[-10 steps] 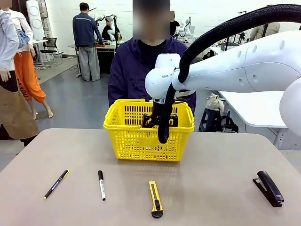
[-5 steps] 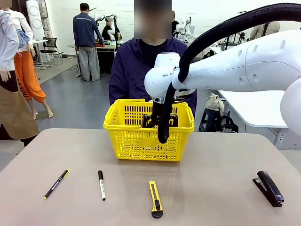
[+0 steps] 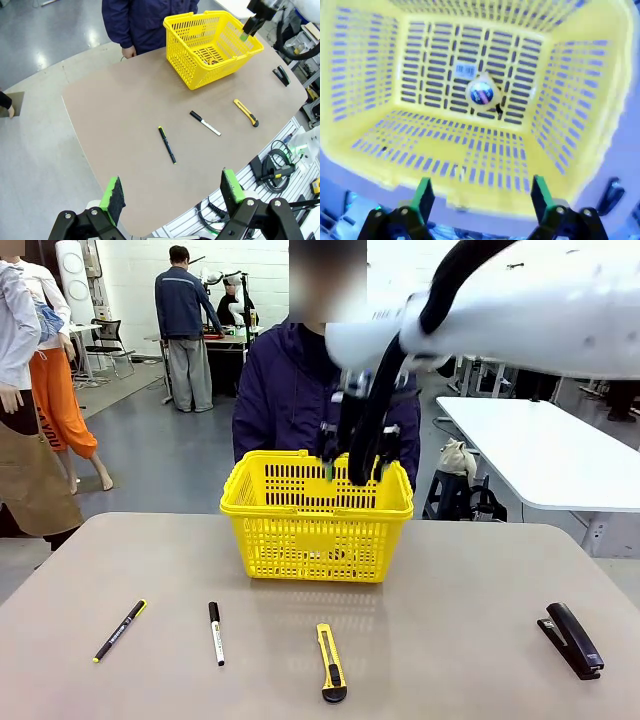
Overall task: Place the items the person wants into the basket.
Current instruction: Pick up the item the person points to and place it in the Market Basket.
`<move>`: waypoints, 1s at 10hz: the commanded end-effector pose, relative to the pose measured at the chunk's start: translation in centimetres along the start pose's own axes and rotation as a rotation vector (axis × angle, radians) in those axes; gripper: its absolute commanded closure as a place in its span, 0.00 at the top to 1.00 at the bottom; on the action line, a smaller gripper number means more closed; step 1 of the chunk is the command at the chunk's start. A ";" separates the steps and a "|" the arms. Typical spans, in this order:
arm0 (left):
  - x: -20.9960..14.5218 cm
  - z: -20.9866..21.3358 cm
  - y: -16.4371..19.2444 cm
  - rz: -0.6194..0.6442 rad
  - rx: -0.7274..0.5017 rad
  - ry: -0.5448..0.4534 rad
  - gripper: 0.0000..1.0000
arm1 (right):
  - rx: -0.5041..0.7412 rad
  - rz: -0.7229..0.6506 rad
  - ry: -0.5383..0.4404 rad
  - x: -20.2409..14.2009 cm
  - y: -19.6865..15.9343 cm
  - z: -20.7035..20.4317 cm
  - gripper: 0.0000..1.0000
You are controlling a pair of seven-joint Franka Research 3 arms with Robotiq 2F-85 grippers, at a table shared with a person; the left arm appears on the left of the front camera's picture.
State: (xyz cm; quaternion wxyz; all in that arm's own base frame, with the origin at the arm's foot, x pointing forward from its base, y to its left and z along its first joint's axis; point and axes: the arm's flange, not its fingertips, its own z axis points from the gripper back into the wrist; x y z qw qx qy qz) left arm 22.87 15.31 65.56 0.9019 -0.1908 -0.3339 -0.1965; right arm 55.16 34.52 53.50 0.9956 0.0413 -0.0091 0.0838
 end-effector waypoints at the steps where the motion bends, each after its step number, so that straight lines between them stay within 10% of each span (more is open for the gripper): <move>1: 0.0 0.0 0.0 -0.007 -0.004 -0.003 1.00 | 0.023 -0.068 -0.044 -3.0 -2.8 3.3 1.00; 10: 0.0 0.0 0.0 -0.007 -0.004 -0.003 1.00 | 0.023 -0.005 -0.127 -17.3 -10.6 2.9 1.00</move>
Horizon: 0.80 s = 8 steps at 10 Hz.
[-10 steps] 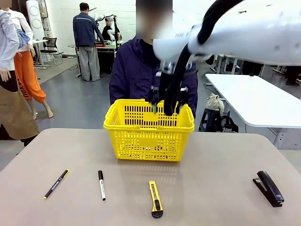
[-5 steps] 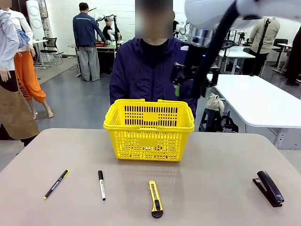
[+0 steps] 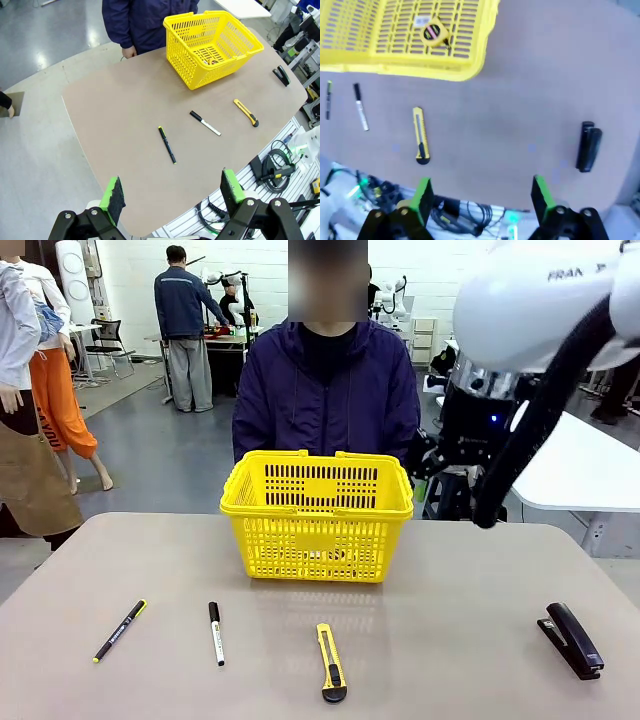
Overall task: Place the items the person wants into the basket.
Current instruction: Pick up the item the person points to and place it in the Market Basket.
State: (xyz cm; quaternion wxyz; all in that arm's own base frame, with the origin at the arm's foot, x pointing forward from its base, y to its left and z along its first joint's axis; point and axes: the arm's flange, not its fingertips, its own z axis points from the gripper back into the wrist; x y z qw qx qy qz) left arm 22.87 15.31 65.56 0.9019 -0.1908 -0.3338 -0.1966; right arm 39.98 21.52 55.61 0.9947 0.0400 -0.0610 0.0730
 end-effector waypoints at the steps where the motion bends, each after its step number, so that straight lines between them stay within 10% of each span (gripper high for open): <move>1: 0.0 0.0 0.0 -0.007 -0.004 -0.003 1.00 | 0.033 0.003 -0.022 -0.1 -0.6 -0.6 1.00; 8: 0.0 0.0 0.0 -0.007 -0.004 -0.003 1.00 | 0.001 -0.002 -0.007 -0.3 -0.2 -0.4 1.00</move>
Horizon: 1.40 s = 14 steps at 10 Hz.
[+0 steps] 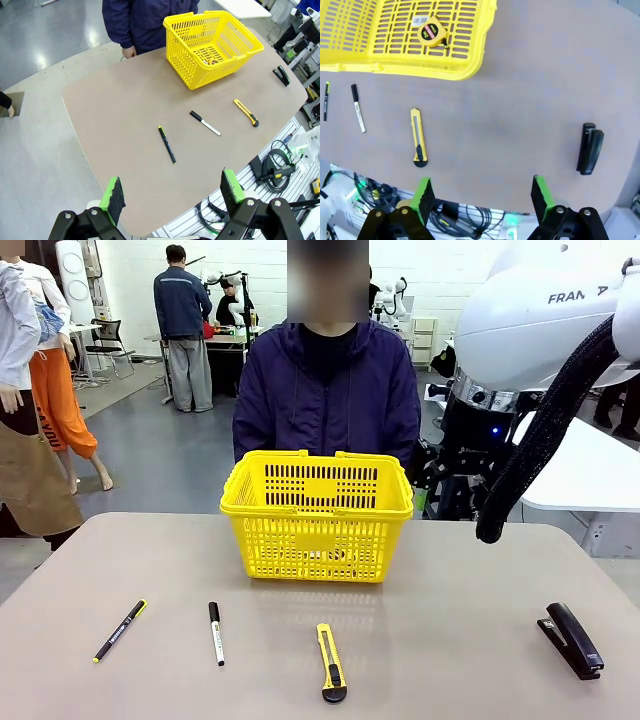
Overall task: Place the items the person wants into the basket.
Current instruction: Pick up the item the person points to and place it in the Market Basket.
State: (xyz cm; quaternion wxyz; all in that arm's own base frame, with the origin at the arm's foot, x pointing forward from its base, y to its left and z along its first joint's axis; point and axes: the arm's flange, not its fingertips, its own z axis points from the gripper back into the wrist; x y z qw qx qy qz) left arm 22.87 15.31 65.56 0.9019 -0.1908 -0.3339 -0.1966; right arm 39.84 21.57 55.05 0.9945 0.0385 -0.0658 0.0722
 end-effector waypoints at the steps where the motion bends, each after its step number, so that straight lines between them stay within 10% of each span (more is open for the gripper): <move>1: 0.0 0.0 0.0 -0.007 -0.004 -0.003 1.00 | 0.004 -0.001 0.003 -0.1 -0.2 0.1 1.00; 14: 0.0 0.0 0.0 -0.007 -0.004 -0.003 1.00 | 0.004 -0.001 0.003 -0.1 -0.2 0.1 1.00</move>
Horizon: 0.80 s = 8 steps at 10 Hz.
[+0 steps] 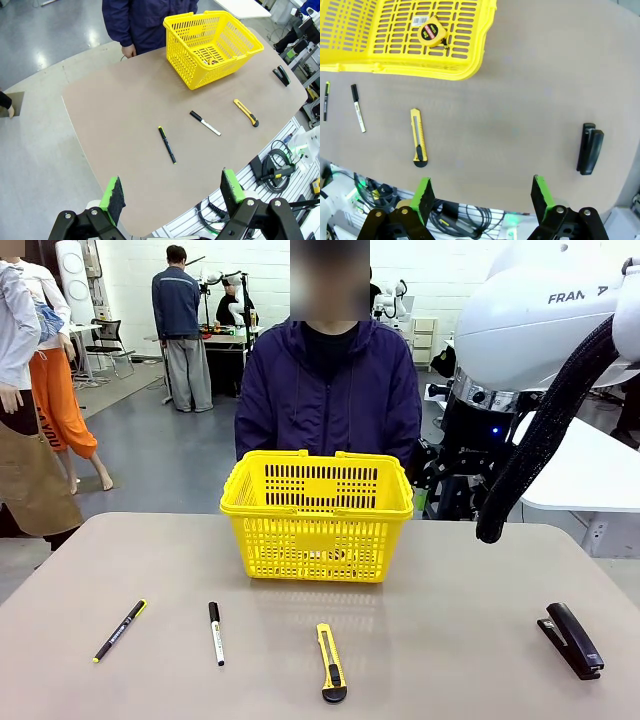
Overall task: Place the items the person wants into the basket.
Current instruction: Pick up the item the person points to and place it in the Market Basket.
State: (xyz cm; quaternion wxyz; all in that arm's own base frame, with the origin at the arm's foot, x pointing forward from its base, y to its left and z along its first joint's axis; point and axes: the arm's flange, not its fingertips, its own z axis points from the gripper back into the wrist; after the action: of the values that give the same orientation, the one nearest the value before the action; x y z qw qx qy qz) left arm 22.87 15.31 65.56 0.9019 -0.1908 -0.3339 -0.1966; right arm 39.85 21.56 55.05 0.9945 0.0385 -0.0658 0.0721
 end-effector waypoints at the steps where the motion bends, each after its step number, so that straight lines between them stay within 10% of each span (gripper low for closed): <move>1: 0.0 0.0 0.0 -0.007 -0.004 -0.003 1.00 | 0.000 0.000 0.000 0.0 0.0 0.0 1.00; 8: 0.0 0.0 0.0 -0.007 -0.004 -0.003 1.00 | 0.652 0.604 -0.213 -10.1 -18.6 11.7 1.00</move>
State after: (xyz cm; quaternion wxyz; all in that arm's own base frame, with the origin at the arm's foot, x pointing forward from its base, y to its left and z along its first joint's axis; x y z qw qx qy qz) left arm 22.87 15.33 65.55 0.9019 -0.1911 -0.3340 -0.1964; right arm 32.49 3.82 64.96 0.8908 0.2813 -0.1625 0.3176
